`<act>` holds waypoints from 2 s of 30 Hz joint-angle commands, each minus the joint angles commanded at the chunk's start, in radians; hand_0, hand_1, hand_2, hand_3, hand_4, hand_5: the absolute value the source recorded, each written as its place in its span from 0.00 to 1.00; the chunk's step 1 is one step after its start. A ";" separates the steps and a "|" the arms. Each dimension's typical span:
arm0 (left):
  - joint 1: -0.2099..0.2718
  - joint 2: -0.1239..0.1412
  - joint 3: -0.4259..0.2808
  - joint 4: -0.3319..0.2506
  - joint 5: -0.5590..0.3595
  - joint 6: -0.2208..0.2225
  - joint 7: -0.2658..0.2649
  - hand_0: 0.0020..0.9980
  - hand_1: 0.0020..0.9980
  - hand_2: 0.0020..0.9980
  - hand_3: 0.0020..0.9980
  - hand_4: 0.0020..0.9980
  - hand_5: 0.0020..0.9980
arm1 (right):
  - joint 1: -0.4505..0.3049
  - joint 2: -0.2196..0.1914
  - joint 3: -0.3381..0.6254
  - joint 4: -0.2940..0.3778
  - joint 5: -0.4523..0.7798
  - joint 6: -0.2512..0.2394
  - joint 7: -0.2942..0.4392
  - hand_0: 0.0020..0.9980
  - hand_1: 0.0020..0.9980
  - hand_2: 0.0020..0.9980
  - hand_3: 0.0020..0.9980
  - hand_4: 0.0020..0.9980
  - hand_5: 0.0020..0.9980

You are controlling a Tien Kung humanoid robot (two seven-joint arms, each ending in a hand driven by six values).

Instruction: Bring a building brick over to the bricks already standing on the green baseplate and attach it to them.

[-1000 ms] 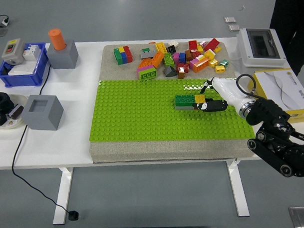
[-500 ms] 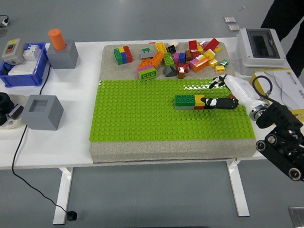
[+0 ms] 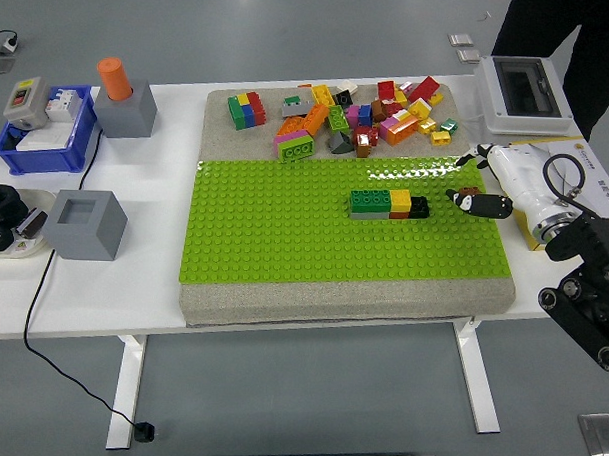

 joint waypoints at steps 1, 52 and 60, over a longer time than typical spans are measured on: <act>-0.001 0.000 0.000 0.000 0.001 0.000 0.000 0.78 0.77 0.71 0.45 1.00 0.82 | 0.003 -0.005 0.000 -0.008 -0.026 0.009 -0.008 0.66 0.65 0.73 0.65 0.77 0.26; -0.003 -0.001 -0.005 0.000 0.009 -0.003 0.001 0.78 0.77 0.71 0.45 1.00 0.82 | 0.047 0.020 -0.033 -0.104 0.059 0.039 -0.031 0.68 0.68 0.75 0.70 0.73 0.22; -0.003 -0.002 -0.004 0.000 0.008 -0.002 0.002 0.78 0.77 0.71 0.45 1.00 0.82 | 0.069 0.022 -0.067 -0.134 0.040 0.052 -0.037 0.68 0.68 0.75 0.70 0.73 0.22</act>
